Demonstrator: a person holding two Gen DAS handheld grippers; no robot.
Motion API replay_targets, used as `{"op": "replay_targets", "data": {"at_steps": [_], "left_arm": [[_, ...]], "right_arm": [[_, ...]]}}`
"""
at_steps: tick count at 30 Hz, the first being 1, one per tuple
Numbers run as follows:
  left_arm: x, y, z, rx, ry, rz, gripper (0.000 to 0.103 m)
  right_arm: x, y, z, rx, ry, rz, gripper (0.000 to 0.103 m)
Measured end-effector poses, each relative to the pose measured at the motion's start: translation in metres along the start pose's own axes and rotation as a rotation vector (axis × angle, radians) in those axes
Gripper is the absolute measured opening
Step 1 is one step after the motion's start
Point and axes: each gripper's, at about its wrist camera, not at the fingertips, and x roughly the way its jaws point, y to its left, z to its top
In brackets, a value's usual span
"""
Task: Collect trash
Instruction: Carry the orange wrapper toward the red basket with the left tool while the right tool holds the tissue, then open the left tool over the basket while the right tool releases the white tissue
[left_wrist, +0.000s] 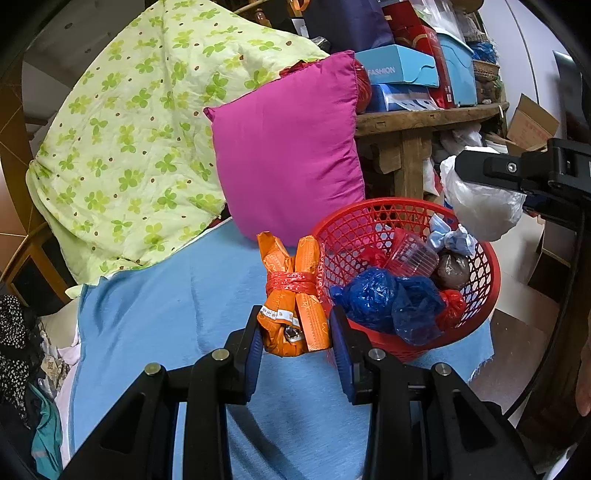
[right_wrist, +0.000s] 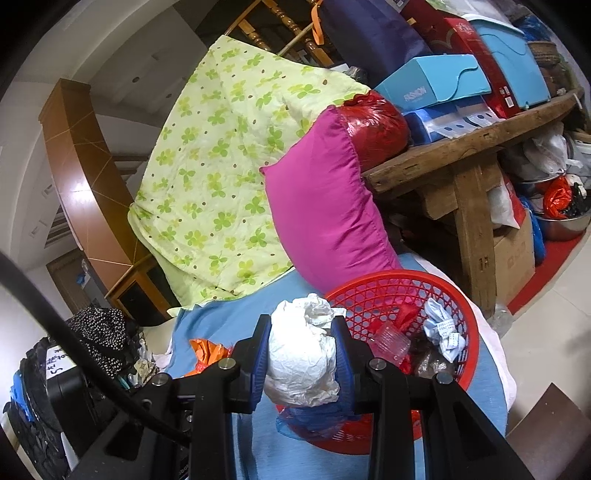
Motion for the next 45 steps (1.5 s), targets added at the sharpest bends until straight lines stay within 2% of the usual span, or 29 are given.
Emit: {"op": "replay_targets", "data": {"at_steps": [5, 12, 21, 29, 37, 45], "left_arm": [[0.009, 0.004, 0.003, -0.024, 0.012, -0.052, 0.037], [0.026, 0.007, 0.008, -0.074, 0.036, -0.167, 0.037], [0.035, 0.006, 0.036, -0.073, -0.007, -0.241, 0.037], [0.055, -0.003, 0.058, -0.042, -0.016, -0.25, 0.037], [0.073, -0.012, 0.068, -0.031, 0.0, -0.263, 0.037], [0.09, -0.011, 0.066, -0.055, 0.027, -0.311, 0.037]], "right_arm": [[-0.002, -0.008, 0.002, 0.008, -0.008, -0.017, 0.035], [-0.004, -0.025, 0.006, 0.034, -0.02, -0.05, 0.035], [-0.003, -0.04, 0.016, 0.047, -0.033, -0.076, 0.035], [0.003, -0.043, 0.026, 0.043, -0.044, -0.084, 0.035], [0.026, -0.052, 0.044, 0.056, -0.042, -0.081, 0.035], [0.068, -0.073, 0.053, 0.139, 0.023, -0.066, 0.035]]}}
